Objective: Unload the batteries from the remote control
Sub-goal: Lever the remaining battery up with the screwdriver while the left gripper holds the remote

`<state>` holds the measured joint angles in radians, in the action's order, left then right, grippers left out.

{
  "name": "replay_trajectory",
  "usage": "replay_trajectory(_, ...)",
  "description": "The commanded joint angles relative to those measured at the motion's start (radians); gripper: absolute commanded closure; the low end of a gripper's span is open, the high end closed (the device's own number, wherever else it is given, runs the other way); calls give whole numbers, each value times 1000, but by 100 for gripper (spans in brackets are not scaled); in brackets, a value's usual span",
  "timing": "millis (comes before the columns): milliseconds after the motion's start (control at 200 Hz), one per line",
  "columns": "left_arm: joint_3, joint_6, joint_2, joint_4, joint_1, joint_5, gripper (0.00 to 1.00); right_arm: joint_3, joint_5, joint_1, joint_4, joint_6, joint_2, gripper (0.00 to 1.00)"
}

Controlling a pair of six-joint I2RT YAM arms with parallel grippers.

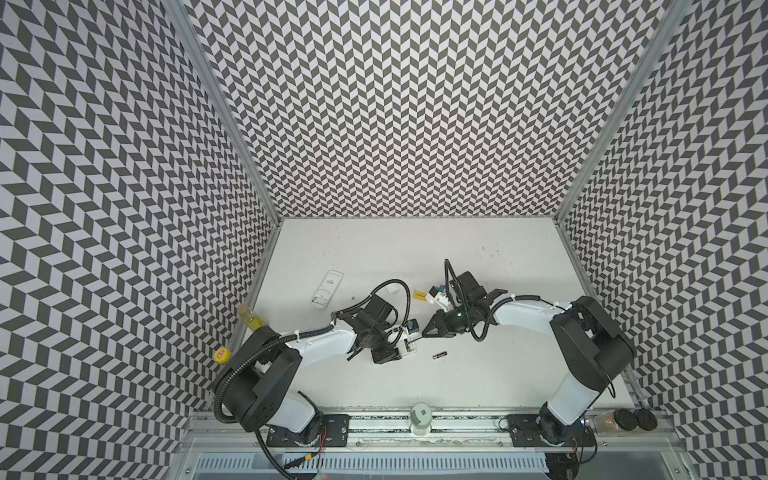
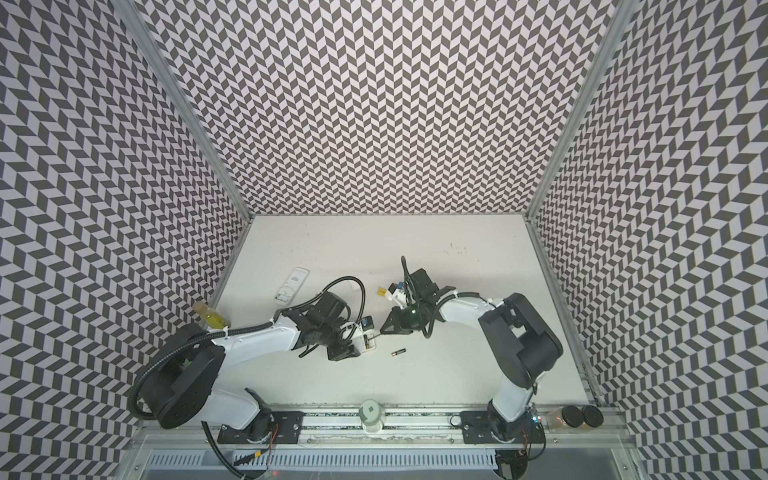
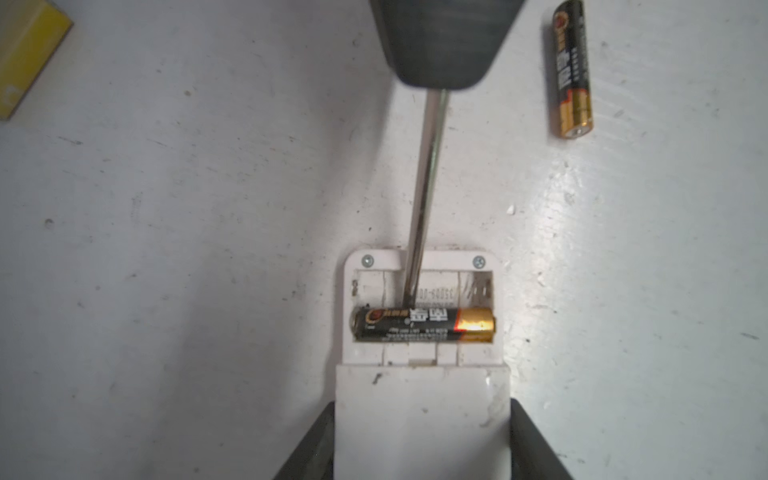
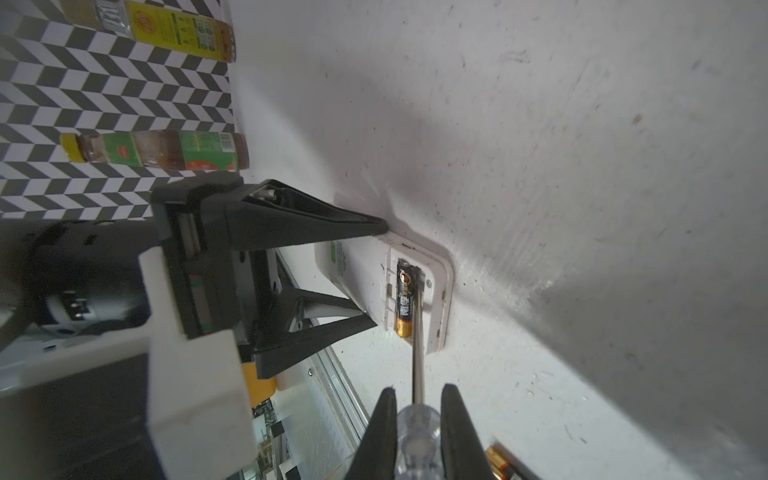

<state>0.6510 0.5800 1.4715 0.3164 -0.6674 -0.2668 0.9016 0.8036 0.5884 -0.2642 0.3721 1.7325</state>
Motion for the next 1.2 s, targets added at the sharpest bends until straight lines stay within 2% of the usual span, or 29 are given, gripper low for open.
replay_trajectory(0,-5,0,9,-30,-3,17,83,-36,60,6,21,-51,49,100)
replay_trajectory(60,-2,-2,12,-29,-4,17,78,-43,63,0,31,-50,53,100)
replay_trajectory(280,14,-7,22,-29,-15,7,48,-52,46,-7,31,-52,49,100)
replay_trajectory(366,32,-5,33,-22,-28,-6,42,-47,45,-9,25,-57,43,100)
replay_trajectory(801,94,-28,78,4,-42,-63,25,-48,65,-18,51,-88,24,100)
replay_trajectory(1042,107,-20,99,7,-42,-60,25,-50,69,-19,66,-108,-6,100)
replay_trajectory(1192,130,-20,120,20,-47,-77,31,-55,69,-19,72,-111,-29,100)
